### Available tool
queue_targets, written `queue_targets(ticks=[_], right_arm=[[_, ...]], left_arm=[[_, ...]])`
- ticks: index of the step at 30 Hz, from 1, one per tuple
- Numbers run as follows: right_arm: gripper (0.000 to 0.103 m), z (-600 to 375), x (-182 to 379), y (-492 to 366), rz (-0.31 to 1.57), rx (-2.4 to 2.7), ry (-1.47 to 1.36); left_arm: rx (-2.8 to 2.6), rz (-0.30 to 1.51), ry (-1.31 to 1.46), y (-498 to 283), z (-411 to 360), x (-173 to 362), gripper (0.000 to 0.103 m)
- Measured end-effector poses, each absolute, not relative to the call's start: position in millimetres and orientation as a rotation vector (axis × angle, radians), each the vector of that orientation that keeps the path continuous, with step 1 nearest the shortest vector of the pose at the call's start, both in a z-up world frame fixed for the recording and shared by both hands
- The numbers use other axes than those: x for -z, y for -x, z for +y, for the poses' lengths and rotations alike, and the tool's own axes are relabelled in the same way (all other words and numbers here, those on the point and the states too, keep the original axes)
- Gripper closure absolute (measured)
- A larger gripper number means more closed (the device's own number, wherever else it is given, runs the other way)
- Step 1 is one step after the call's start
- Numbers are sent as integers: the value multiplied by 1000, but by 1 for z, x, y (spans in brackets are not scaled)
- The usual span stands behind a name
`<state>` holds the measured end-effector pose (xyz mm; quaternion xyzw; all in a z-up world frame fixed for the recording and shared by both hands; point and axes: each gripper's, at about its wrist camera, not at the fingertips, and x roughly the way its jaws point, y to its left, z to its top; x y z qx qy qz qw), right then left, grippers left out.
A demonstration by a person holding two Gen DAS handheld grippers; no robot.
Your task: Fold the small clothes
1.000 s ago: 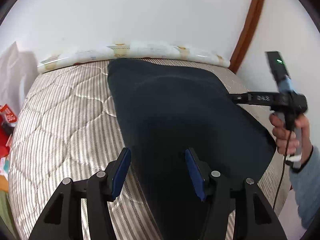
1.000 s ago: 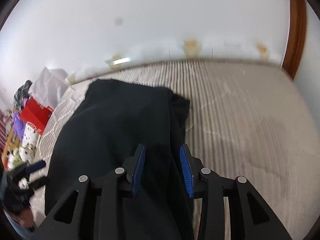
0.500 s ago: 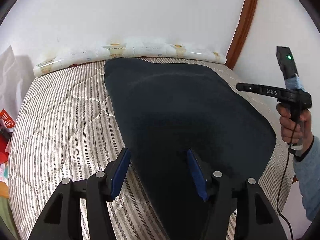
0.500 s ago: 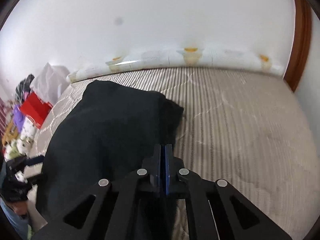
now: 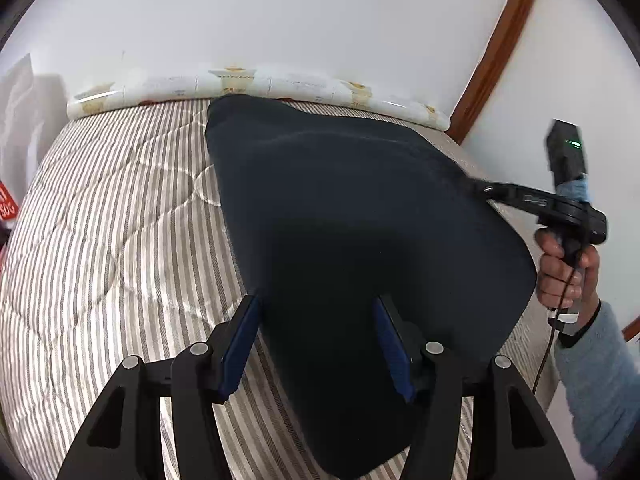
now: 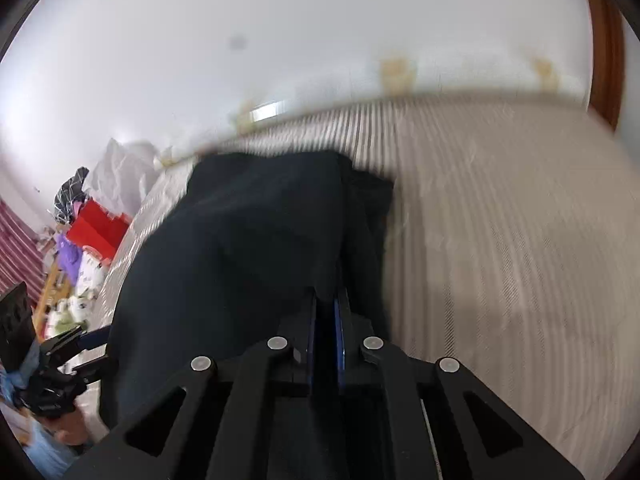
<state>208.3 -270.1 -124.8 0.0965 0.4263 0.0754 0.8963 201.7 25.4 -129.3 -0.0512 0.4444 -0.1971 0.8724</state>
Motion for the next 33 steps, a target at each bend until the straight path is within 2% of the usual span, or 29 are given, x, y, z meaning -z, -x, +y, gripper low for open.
queue_targets(ticks=[6, 12, 13, 16, 18, 19, 20, 21, 22, 27, 33], right_arm=[[96, -256, 108, -178, 822, -130, -23], [93, -268, 103, -156, 824, -82, -102], [88, -272, 101, -151, 823, -89, -139], [60, -275, 101, -141, 815, -121, -189], [57, -268, 106, -143, 814, -118, -176], [58, -264, 111, -147, 823, -105, -171], [66, -263, 119, -154, 840, -95, -183], [77, -262, 125, -158, 852, -103, -195], [96, -261, 131, -162, 871, -114, -202], [100, -277, 115, -137, 728, -132, -212], [101, -269, 118, -127, 789, -79, -96]], left_arm=[[403, 910, 52, -193, 21, 128, 47], [399, 899, 69, -182, 26, 127, 47], [399, 896, 69, -181, 26, 127, 47], [397, 901, 83, -178, 27, 129, 47], [397, 910, 98, -177, 27, 131, 47], [397, 912, 101, -176, 27, 131, 47], [397, 913, 101, -175, 26, 131, 47], [395, 911, 97, -175, 26, 131, 47], [390, 912, 91, -174, 26, 131, 46], [384, 913, 93, -172, 30, 132, 44], [367, 888, 75, -170, 30, 127, 44]])
